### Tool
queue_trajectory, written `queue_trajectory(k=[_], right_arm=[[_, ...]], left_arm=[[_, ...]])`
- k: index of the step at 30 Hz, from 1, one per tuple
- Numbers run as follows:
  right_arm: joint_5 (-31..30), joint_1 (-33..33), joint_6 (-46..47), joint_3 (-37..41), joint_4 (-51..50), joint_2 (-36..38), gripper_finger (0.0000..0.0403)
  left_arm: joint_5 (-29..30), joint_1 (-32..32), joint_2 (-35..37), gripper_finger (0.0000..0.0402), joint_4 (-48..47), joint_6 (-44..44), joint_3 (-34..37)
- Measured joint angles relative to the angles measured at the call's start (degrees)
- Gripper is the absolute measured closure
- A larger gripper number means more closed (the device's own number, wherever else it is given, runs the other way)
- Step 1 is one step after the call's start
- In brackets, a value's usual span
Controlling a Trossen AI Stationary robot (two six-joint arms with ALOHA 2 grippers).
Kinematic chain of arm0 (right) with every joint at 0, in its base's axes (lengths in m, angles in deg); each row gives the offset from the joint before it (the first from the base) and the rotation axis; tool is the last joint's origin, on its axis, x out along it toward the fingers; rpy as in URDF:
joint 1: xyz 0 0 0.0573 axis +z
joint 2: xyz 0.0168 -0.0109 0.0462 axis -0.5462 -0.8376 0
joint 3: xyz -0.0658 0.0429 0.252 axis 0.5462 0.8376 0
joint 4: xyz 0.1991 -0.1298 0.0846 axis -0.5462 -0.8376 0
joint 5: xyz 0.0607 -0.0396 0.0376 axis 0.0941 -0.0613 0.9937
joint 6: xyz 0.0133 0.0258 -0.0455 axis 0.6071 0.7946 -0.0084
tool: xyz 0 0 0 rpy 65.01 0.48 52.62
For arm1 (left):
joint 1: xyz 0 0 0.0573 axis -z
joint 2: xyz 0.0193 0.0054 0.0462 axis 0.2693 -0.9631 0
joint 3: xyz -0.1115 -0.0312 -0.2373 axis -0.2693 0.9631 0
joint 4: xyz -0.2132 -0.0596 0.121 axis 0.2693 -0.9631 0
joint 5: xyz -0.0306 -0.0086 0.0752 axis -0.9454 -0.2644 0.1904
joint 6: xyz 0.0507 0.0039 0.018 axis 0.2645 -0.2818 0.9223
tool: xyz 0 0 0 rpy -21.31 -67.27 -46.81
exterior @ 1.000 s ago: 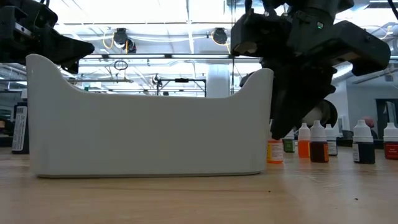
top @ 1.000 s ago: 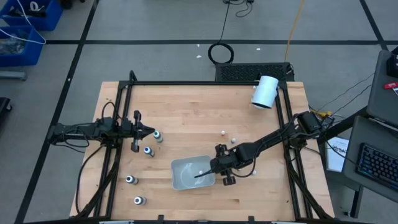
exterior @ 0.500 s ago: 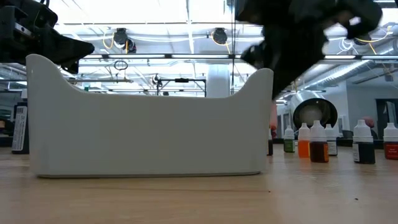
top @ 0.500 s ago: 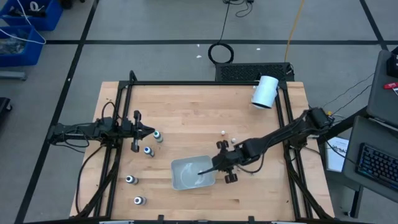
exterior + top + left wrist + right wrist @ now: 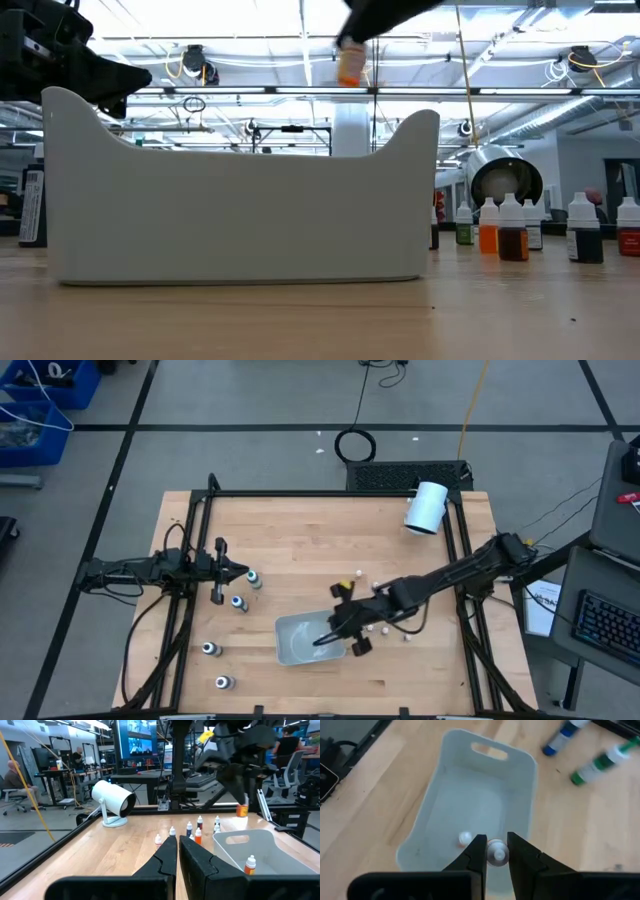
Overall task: Pick & Place food coloring
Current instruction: Put the small orange food coloring bottle in the gray bin
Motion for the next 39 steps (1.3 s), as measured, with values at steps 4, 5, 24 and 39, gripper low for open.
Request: queue_trajectory(k=[4, 5, 24, 39], right_arm=[[2.9, -0.8, -4.2, -5.9, -0.1, -6.9, 0.0362], [3.4, -0.9, -5.1, -7.7, -0.5, -8.6, 0.0362], [13.5, -4.0, -9.2, -26.4, -8.8, -29.6, 0.0362], [15.6, -3.8, -7.5, -24.3, -6.5, -29.5, 0.0362]], left_arm=[[0.0, 0.0, 0.0, 0.0376, 0.0, 0.0, 0.0], [0.0, 0.0, 0.0, 0.0376, 0.0, 0.0, 0.0], [0.0, 0.0, 0.0, 0.0376, 0.0, 0.0, 0.0], [0.0, 0.0, 0.0, 0.0376, 0.0, 0.0, 0.0]])
